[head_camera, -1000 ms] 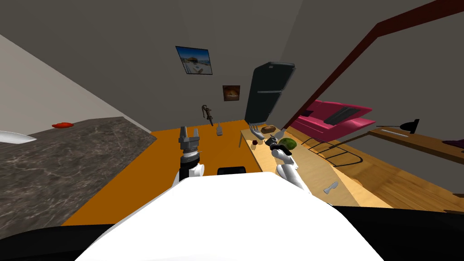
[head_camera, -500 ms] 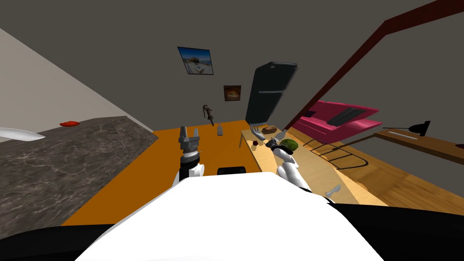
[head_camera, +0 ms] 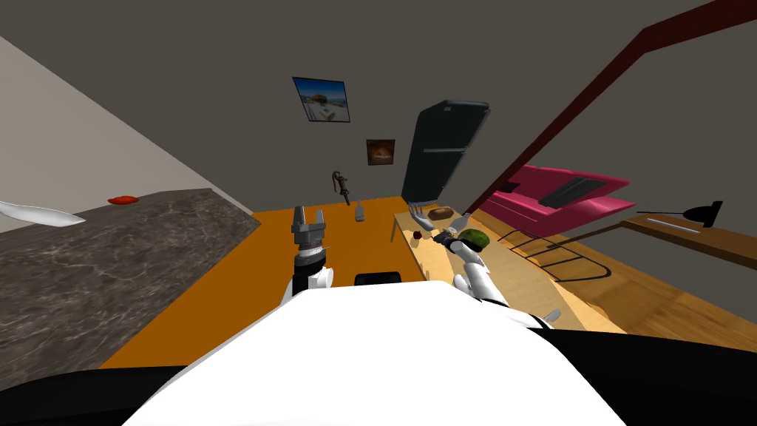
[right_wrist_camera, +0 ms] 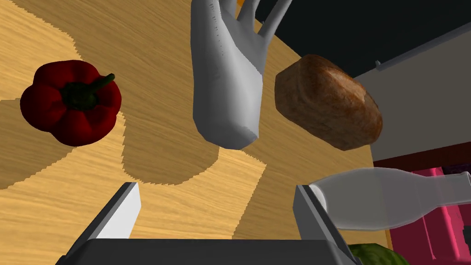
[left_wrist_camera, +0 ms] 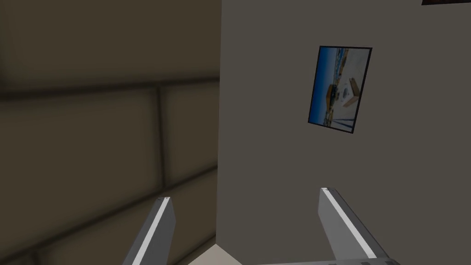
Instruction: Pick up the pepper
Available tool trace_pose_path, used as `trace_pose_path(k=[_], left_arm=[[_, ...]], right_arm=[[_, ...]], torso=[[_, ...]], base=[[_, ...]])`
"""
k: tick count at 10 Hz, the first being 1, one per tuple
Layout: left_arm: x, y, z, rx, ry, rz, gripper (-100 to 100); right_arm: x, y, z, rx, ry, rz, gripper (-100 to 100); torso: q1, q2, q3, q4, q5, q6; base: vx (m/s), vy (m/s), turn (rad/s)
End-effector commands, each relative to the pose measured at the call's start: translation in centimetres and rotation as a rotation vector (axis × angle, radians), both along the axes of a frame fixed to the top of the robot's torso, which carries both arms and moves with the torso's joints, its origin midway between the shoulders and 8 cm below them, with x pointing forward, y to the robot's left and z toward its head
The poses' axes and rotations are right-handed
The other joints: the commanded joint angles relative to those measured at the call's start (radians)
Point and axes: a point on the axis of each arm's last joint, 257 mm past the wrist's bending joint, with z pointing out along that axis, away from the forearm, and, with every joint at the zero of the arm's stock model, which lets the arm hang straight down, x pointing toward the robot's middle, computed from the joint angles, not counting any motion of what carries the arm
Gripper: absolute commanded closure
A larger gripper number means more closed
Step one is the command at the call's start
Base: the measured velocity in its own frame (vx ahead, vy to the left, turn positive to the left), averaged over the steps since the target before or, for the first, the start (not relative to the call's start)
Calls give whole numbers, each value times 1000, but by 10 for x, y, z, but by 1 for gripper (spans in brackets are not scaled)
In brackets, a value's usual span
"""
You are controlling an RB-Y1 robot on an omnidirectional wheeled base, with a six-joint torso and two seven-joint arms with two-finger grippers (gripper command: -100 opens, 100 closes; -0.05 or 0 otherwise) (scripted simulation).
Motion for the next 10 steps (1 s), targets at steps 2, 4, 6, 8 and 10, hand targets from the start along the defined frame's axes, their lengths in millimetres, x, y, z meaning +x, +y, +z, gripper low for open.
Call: trace_pose_path(k=[2,4,6,8,10], left_arm=[[0,0,0,0,0,0,0],[0,0,0,0,0,0,0],[0,0,0,0,0,0,0],[0,0,0,0,0,0,0],[0,0,0,0,0,0,0]], right_arm=[[-3,1,-14,144,26,-46,-100],[-7,4,-24,241,44,-75,-100],[-8,10,-30,336,57,-96,-100],[-10,17,-37,435,70,-121,-100],[-12,25,-42,535,76,-146,-100]], torso=[[0,0,0,0,0,0],[0,0,0,0,0,0],[0,0,0,0,0,0],[0,0,0,0,0,0],[0,0,0,0,0,0]], base=[[20,-15,30],[16,-17,31],[20,-18,23],[19,-20,31],[20,-18,24]])
